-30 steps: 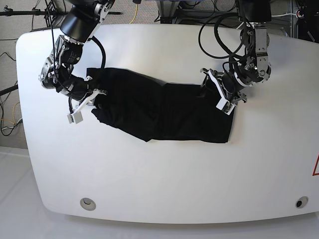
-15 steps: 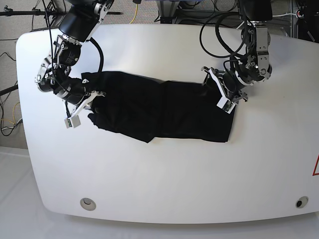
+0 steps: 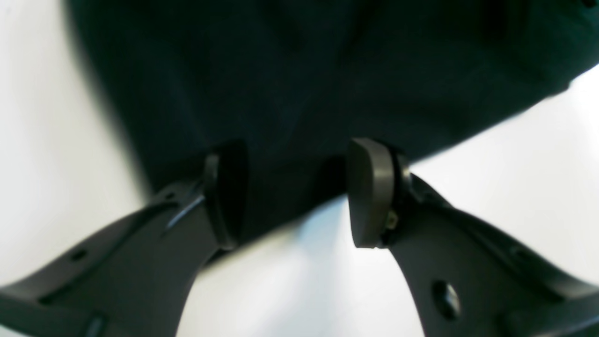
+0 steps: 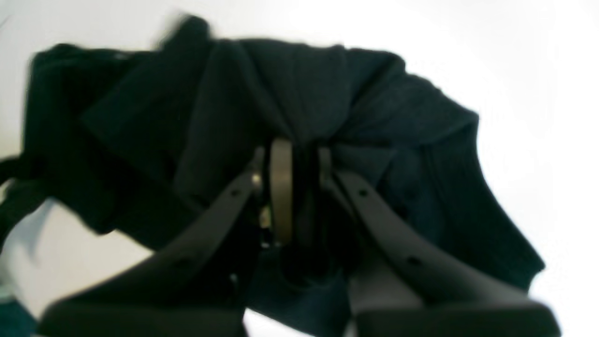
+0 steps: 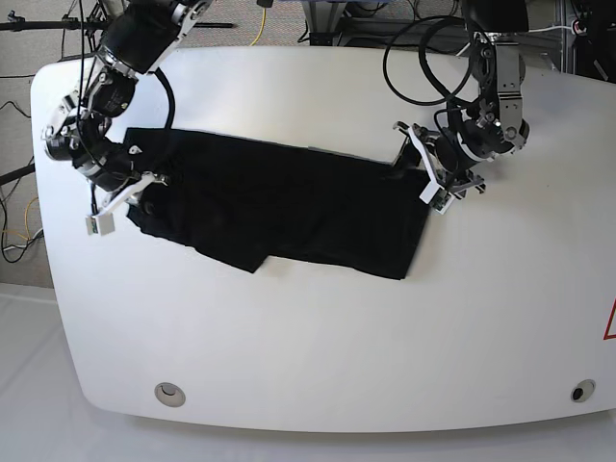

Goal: Fold the T-shirt properly
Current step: 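Lift the shirt end with the right gripper and carry it toward the left gripper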

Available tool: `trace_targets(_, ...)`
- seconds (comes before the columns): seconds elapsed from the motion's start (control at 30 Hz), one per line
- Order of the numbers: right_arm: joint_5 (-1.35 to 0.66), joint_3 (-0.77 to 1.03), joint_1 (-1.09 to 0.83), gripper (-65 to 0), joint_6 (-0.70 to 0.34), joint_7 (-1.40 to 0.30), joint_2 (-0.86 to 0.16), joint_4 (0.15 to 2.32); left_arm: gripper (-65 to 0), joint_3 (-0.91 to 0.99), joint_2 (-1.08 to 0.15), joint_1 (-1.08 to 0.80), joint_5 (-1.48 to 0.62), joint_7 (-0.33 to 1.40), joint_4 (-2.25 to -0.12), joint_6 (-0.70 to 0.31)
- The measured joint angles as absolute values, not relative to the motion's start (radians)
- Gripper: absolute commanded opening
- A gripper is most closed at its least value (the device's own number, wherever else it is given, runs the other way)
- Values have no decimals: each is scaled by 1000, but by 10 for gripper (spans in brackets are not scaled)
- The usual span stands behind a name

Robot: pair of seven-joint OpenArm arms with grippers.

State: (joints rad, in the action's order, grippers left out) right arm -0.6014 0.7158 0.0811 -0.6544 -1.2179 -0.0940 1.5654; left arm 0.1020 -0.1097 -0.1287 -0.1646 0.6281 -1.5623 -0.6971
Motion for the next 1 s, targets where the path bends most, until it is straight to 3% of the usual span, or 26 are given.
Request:
trace_targets(0.63,-654,608,85,-641,-684,-1281,-72,1691,-330,102,-112,-128,-158,596,-1542,-697)
trace_targets(1.0,-702,639,82,-642,-688,-1287,-32,1720,-327,96,-113,-131,-165,577,-1527,-697)
